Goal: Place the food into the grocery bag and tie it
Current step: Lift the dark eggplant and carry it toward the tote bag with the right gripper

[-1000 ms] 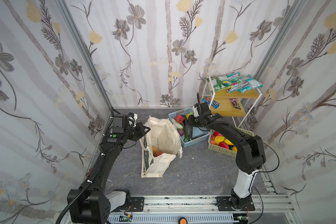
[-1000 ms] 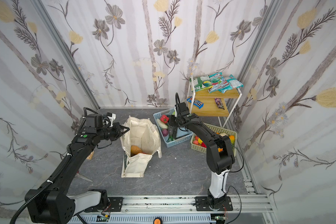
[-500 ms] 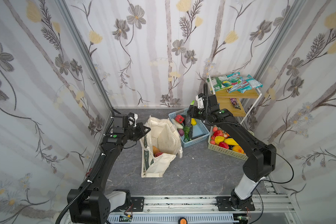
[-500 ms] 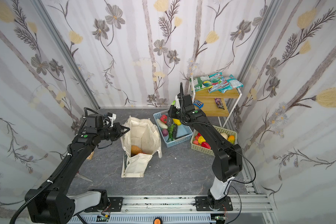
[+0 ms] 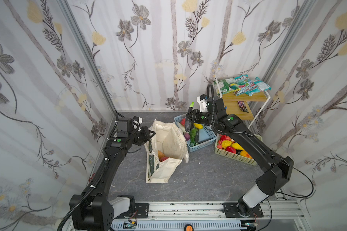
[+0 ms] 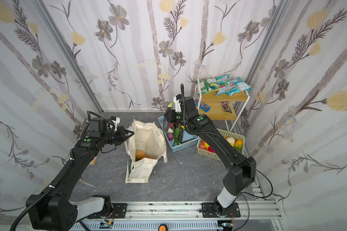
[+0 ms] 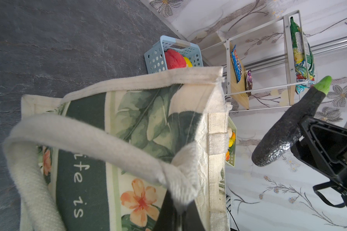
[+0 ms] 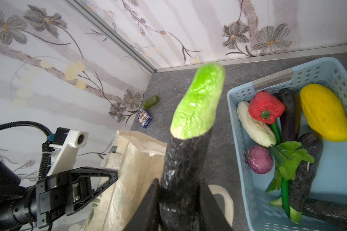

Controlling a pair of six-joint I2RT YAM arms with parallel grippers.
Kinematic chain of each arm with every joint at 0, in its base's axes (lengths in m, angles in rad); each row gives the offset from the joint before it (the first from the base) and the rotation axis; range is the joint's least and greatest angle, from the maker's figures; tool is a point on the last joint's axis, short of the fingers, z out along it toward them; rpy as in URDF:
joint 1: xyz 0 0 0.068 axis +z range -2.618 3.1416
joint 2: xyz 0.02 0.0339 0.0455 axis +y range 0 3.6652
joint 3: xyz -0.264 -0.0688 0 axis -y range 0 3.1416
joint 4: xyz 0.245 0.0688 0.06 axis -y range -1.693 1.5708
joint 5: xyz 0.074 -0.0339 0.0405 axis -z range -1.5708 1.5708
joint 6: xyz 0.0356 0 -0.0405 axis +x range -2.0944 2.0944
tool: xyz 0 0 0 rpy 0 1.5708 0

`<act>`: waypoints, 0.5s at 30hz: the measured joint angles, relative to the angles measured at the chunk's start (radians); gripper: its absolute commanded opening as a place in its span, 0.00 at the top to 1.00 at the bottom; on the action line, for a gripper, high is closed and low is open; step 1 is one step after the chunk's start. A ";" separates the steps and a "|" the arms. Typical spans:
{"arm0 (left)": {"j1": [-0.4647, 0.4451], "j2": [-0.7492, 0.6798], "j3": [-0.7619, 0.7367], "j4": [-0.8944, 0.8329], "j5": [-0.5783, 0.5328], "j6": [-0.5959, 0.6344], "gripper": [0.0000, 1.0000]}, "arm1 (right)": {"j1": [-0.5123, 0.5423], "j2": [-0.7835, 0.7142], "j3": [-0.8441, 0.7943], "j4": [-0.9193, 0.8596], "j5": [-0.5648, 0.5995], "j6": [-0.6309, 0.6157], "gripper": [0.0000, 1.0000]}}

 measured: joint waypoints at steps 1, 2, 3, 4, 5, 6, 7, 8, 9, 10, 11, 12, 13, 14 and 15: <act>0.000 0.000 0.000 0.000 0.000 0.000 1.00 | 0.018 0.000 0.000 0.001 0.000 0.005 0.69; 0.000 0.000 0.000 0.000 0.000 -0.001 1.00 | 0.032 -0.001 0.000 0.001 0.000 0.006 0.69; 0.000 0.000 0.000 0.000 0.000 -0.002 1.00 | 0.050 -0.001 0.000 0.001 -0.003 0.013 0.69; 0.000 0.000 0.000 0.000 0.000 -0.002 1.00 | 0.069 -0.001 0.000 0.001 -0.005 0.017 0.69; 0.000 0.000 0.000 0.000 0.000 -0.002 1.00 | 0.083 0.000 -0.001 0.001 -0.006 0.019 0.69; 0.000 0.000 0.000 0.000 0.000 -0.002 1.00 | 0.099 0.001 -0.001 0.001 -0.008 0.024 0.69; 0.000 0.000 0.000 0.000 0.000 -0.002 1.00 | 0.114 0.003 -0.001 0.002 -0.013 0.024 0.68; 0.000 0.001 0.000 0.000 0.000 -0.002 1.00 | 0.127 0.007 -0.001 0.002 -0.021 0.024 0.67; 0.000 0.001 0.000 0.000 0.000 -0.002 1.00 | 0.139 0.012 -0.001 0.003 -0.023 0.024 0.67; 0.000 0.001 0.000 0.000 0.000 -0.002 1.00 | 0.153 0.019 -0.001 0.003 -0.026 0.024 0.67; 0.000 0.001 0.000 0.000 0.000 -0.002 1.00 | 0.164 0.024 -0.002 0.004 -0.032 0.023 0.67; 0.000 0.001 0.000 0.000 0.000 -0.002 1.00 | 0.176 0.031 -0.002 0.005 -0.038 0.019 0.67; 0.000 0.000 0.000 0.000 0.000 -0.002 1.00 | 0.187 0.037 -0.002 0.009 -0.048 0.012 0.67; 0.000 0.000 0.000 0.000 0.000 -0.002 1.00 | 0.196 0.043 -0.002 0.011 -0.053 0.005 0.67; 0.000 0.000 0.000 0.000 0.000 -0.002 1.00 | 0.206 0.049 -0.005 0.015 -0.059 0.001 0.67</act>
